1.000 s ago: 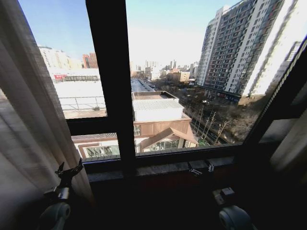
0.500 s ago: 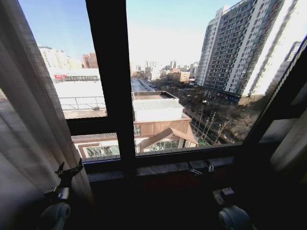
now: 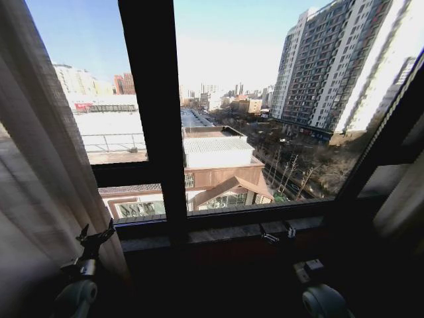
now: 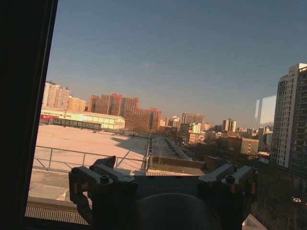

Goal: Open the curtains by pulling them apart, changing their state from closed to fully open.

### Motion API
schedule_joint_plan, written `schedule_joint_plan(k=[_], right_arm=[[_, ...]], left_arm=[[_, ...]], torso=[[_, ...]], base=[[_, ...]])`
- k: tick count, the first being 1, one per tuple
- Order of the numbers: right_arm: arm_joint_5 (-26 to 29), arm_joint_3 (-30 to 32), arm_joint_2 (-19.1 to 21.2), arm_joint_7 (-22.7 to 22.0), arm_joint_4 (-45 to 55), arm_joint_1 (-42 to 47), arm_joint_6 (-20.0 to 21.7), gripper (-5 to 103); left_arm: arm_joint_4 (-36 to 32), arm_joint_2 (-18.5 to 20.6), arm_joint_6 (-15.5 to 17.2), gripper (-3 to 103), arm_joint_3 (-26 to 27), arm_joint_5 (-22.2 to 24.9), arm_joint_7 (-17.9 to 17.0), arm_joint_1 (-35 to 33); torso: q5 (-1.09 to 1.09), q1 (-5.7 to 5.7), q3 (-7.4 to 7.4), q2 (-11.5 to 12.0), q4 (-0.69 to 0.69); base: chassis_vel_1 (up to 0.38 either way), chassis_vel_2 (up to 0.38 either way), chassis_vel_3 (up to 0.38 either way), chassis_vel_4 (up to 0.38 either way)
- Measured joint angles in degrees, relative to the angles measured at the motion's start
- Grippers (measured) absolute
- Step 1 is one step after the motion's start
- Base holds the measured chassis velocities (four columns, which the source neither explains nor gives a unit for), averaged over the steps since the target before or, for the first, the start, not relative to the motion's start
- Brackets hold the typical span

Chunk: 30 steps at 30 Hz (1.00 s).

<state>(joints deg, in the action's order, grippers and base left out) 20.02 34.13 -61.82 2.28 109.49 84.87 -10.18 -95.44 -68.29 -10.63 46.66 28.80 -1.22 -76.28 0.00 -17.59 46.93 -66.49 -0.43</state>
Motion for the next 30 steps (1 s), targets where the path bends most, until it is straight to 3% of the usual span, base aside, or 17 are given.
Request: schedule_joint_plan(k=[30], right_arm=[[0.0,0.0,0.0,0.0,0.0,0.0,0.0,100]], left_arm=[[0.0,0.0,0.0,100,0.0,0.0,0.0,0.0]], torso=[[0.00,0.00,0.00,0.0,0.00]], base=[[0.000,0.000,0.000,0.000]])
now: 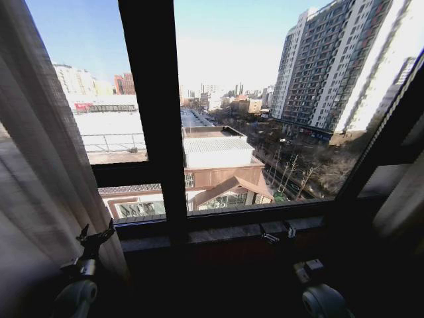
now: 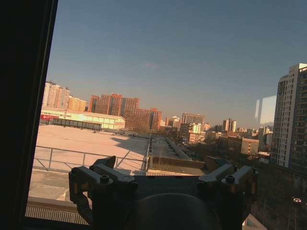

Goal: Open the curtains by pulling them apart, changing their state from closed to fully open.

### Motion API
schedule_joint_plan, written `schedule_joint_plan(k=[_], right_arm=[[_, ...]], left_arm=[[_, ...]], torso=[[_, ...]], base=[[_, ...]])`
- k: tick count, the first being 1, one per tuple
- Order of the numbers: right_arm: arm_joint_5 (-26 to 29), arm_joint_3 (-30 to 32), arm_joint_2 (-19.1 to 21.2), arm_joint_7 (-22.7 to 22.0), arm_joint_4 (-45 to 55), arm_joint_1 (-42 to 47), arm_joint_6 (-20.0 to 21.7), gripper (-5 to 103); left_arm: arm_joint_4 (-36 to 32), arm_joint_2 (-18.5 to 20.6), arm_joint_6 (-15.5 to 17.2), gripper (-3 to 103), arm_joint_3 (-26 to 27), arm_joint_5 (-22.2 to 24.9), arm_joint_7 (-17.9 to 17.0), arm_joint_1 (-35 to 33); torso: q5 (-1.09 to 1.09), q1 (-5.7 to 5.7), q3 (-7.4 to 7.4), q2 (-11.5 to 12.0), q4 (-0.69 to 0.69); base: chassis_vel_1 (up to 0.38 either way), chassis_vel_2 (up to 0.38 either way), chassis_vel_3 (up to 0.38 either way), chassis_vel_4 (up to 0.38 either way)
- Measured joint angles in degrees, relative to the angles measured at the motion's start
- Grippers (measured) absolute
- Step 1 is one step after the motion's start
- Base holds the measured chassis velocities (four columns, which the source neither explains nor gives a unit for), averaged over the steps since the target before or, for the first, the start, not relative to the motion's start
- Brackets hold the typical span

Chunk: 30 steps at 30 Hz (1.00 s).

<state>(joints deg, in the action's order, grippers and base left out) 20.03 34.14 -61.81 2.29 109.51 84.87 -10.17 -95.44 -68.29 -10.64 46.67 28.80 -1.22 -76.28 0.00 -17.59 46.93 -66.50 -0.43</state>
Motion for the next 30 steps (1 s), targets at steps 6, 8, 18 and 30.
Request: schedule_joint_plan(k=[6,8,18,30], right_arm=[[0.0,0.0,0.0,0.0,0.0,0.0,0.0,100],[0.0,0.0,0.0,0.0,0.0,0.0,0.0,100],[0.0,0.0,0.0,0.0,0.0,0.0,0.0,100],[0.0,0.0,0.0,0.0,0.0,0.0,0.0,100]], left_arm=[[0.0,0.0,0.0,100,0.0,0.0,0.0,0.0],[0.0,0.0,0.0,100,0.0,0.0,0.0,0.0],[0.0,0.0,0.0,100,0.0,0.0,0.0,0.0],[0.0,0.0,0.0,100,0.0,0.0,0.0,0.0]], torso=[[0.00,0.00,0.00,0.0,0.00],[0.00,0.00,0.00,0.0,0.00],[0.00,0.00,0.00,0.0,0.00],[0.00,0.00,0.00,0.0,0.00]], base=[[0.000,0.000,0.000,0.000],[0.000,0.000,0.000,0.000],[0.000,0.000,0.000,0.000],[0.000,0.000,0.000,0.000]])
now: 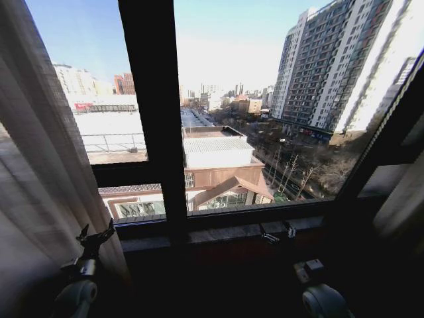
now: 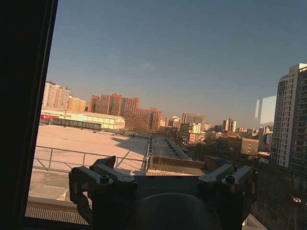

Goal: Open the curtains by pulling them apart, changing their state from closed to fully open.

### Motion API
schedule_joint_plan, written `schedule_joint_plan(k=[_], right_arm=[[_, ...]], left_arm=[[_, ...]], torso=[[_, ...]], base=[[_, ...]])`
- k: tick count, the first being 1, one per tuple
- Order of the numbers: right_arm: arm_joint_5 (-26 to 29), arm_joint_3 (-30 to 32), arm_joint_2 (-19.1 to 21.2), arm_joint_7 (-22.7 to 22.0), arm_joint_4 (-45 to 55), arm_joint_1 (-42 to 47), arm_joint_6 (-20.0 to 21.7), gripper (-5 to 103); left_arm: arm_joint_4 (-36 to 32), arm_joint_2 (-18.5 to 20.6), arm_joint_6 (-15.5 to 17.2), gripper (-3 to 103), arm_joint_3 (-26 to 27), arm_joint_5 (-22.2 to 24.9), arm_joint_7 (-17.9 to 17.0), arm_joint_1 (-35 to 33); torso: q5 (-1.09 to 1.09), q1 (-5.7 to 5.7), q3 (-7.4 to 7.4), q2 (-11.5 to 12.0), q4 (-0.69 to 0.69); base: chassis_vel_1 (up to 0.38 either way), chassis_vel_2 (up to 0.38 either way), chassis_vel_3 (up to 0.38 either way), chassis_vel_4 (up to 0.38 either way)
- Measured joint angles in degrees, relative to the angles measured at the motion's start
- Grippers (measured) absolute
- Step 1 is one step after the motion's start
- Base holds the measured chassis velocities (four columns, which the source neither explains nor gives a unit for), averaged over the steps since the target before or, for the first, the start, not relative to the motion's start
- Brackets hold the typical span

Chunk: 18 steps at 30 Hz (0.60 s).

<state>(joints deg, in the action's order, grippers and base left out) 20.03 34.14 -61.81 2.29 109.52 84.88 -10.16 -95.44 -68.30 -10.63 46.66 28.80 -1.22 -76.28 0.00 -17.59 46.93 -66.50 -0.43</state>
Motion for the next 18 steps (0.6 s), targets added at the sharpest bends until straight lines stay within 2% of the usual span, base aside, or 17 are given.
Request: schedule_joint_plan(k=[18], right_arm=[[0.0,0.0,0.0,0.0,0.0,0.0,0.0,100]], left_arm=[[0.0,0.0,0.0,100,0.0,0.0,0.0,0.0]], torso=[[0.00,0.00,0.00,0.0,0.00]], base=[[0.000,0.000,0.000,0.000]])
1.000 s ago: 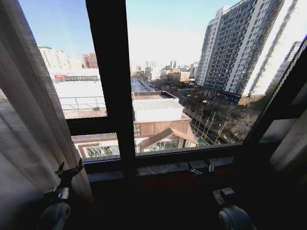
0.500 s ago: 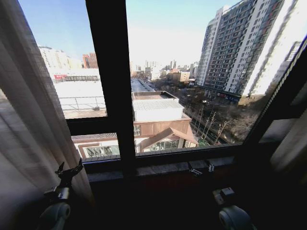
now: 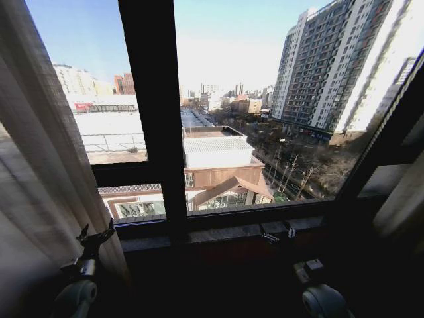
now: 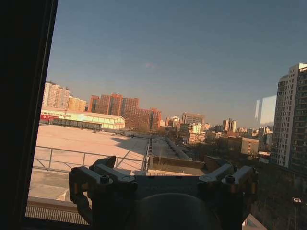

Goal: Open the curtains by pulling them apart, changing their state from closed to fully open.

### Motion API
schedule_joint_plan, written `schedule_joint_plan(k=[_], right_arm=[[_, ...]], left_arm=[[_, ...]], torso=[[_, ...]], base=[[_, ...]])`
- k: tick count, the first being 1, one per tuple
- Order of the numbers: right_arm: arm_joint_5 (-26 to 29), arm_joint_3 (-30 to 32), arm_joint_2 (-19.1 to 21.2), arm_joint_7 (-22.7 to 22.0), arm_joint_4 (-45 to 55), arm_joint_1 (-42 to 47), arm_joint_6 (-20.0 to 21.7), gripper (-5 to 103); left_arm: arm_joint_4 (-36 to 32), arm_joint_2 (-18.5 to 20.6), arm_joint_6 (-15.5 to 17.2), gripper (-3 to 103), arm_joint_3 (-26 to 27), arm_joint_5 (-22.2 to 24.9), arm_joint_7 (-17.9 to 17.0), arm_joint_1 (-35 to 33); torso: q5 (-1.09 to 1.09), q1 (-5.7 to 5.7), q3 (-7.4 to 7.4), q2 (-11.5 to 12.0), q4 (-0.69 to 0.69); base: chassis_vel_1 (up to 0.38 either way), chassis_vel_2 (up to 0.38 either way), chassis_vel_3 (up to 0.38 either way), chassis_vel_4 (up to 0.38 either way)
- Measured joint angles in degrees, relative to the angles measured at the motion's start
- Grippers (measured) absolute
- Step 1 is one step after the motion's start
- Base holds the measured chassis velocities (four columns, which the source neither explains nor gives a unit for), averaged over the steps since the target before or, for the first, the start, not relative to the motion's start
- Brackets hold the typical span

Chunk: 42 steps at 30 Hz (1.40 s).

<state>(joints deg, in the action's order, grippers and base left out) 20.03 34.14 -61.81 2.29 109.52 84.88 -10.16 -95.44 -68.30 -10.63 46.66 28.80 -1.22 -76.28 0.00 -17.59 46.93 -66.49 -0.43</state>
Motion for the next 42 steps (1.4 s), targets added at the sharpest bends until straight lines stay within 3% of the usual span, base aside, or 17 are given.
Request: schedule_joint_plan(k=[8,10,12,14,16,20,23,25,28,35,37,39,42], right_arm=[[0.0,0.0,0.0,0.0,0.0,0.0,0.0,100],[0.0,0.0,0.0,0.0,0.0,0.0,0.0,100],[0.0,0.0,0.0,0.0,0.0,0.0,0.0,100],[0.0,0.0,0.0,0.0,0.0,0.0,0.0,100],[0.0,0.0,0.0,0.0,0.0,0.0,0.0,100],[0.0,0.0,0.0,0.0,0.0,0.0,0.0,100],[0.0,0.0,0.0,0.0,0.0,0.0,0.0,100],[0.0,0.0,0.0,0.0,0.0,0.0,0.0,100],[0.0,0.0,0.0,0.0,0.0,0.0,0.0,100],[0.0,0.0,0.0,0.0,0.0,0.0,0.0,100],[0.0,0.0,0.0,0.0,0.0,0.0,0.0,100],[0.0,0.0,0.0,0.0,0.0,0.0,0.0,100],[0.0,0.0,0.0,0.0,0.0,0.0,0.0,100]], left_arm=[[-2.1,0.4,1.9,100,-0.4,0.0,-0.7,-0.5],[-6.3,1.1,5.8,100,-1.2,0.0,-2.2,-1.4],[-7.2,1.3,6.7,100,-1.3,0.0,-2.5,-1.6],[-12.9,2.4,12.2,100,-2.4,0.0,-4.8,-3.0],[-14.0,2.6,13.2,100,-2.7,0.0,-5.2,-3.3],[-22.3,4.1,21.2,100,-4.3,0.0,-8.4,-5.3],[-24.6,5.5,23.2,100,-4.0,0.0,-10.1,-5.6],[-22.1,8.0,22.9,100,-1.6,-0.3,-11.8,-5.0],[-20.3,8.6,22.5,100,-1.2,-0.3,-12.2,-4.8],[-17.7,9.0,20.4,100,-0.9,-0.1,-12.4,-4.3],[-16.5,9.2,18.0,100,-0.9,0.2,-10.9,-4.3],[-14.0,9.3,13.5,100,-0.9,0.6,-7.2,-4.2],[-11.7,9.3,11.6,100,-0.9,0.9,-5.8,-4.0]], torso=[[0.00,0.00,0.00,0.0,0.01],[-0.02,0.00,0.00,0.0,0.00],[-0.02,0.00,0.00,0.0,0.00],[-0.02,0.00,0.00,0.0,0.00],[-0.01,0.00,0.00,0.0,0.00],[-0.01,0.00,0.00,0.0,0.00],[0.07,0.00,0.00,0.0,0.00],[-0.11,0.00,0.00,0.0,0.00],[0.07,0.00,0.00,0.0,0.01],[0.00,0.00,0.00,0.0,0.00],[-0.01,0.00,0.00,0.0,0.00],[-0.01,0.00,0.00,0.0,0.00],[0.01,0.00,0.00,0.0,0.00]], base=[[0.000,0.000,0.000,0.000],[0.000,0.000,0.000,0.000],[0.000,0.000,0.000,0.000],[0.000,0.000,0.000,0.000],[0.000,0.000,0.000,0.000],[0.000,0.000,0.000,0.000],[0.000,0.000,0.000,0.000],[0.000,0.000,0.000,0.000],[0.000,0.000,0.000,0.000],[0.000,0.000,0.000,0.000],[0.000,0.000,0.000,0.000],[0.000,0.000,0.000,0.000],[0.000,0.000,0.000,0.000]])
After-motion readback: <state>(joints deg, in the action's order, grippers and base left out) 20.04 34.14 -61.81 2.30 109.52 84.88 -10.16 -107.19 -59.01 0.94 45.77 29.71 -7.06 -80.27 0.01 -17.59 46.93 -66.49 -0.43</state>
